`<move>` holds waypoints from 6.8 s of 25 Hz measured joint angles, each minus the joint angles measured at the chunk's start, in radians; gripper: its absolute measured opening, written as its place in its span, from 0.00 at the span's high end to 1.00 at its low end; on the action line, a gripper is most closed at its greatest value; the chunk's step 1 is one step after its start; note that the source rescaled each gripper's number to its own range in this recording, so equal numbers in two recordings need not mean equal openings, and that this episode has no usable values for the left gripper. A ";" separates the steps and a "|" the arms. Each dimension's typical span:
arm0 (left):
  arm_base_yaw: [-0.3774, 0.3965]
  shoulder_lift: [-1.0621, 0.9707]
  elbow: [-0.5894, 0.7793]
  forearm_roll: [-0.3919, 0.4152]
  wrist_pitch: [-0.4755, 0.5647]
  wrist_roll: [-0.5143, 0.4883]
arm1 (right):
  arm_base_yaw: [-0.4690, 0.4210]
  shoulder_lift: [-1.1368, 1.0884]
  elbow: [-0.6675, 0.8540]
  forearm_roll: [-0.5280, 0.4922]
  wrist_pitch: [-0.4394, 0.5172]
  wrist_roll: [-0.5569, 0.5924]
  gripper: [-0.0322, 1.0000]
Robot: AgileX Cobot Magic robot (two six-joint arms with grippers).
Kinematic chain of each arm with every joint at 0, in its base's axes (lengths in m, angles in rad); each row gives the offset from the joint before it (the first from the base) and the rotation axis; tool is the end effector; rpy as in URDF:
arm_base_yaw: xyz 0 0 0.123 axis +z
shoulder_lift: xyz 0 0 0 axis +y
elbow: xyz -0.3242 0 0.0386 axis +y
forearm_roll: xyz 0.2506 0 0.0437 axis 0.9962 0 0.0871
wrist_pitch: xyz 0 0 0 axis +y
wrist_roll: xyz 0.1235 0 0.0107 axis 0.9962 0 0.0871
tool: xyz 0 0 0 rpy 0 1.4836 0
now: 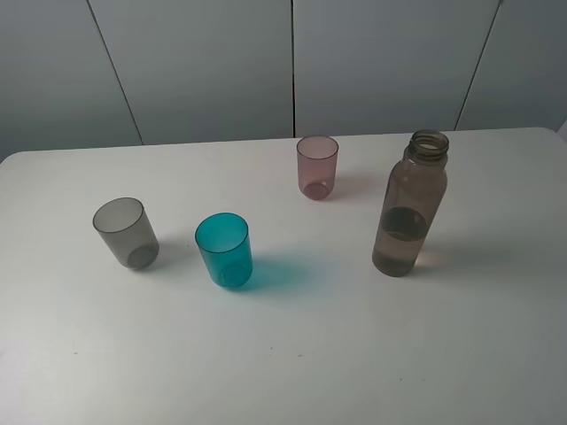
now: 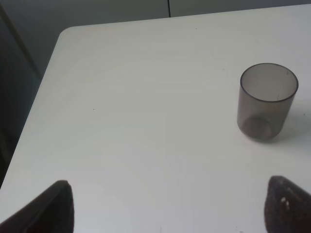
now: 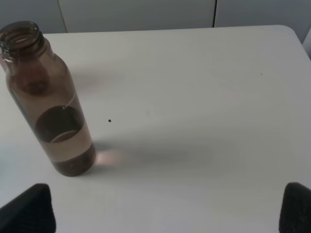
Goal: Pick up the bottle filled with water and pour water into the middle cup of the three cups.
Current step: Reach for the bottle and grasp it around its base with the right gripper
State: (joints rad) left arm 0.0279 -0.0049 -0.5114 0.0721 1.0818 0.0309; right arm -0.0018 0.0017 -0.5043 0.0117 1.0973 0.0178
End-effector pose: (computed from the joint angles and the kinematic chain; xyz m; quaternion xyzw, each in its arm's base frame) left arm -0.0184 0.0074 0.2648 -0.0008 0.8539 0.0512 0.5179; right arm -0.0173 0.0013 0.2608 0.0081 0.8619 0.0099 0.5069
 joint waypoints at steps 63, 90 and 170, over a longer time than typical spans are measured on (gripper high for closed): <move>0.000 0.000 0.000 0.000 0.000 0.002 | 0.002 0.000 0.000 0.079 -0.011 0.000 0.00; 0.000 0.000 0.000 0.000 0.000 0.002 | 0.296 0.917 -0.019 0.121 -0.585 -0.249 0.00; 0.000 0.000 0.000 0.000 0.000 -0.001 | 0.498 1.909 0.284 0.189 -2.246 0.003 0.00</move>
State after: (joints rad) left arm 0.0279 -0.0049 -0.5114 0.0721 1.0818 0.0299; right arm 0.4966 1.9106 -0.2199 0.2005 -1.1484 0.0212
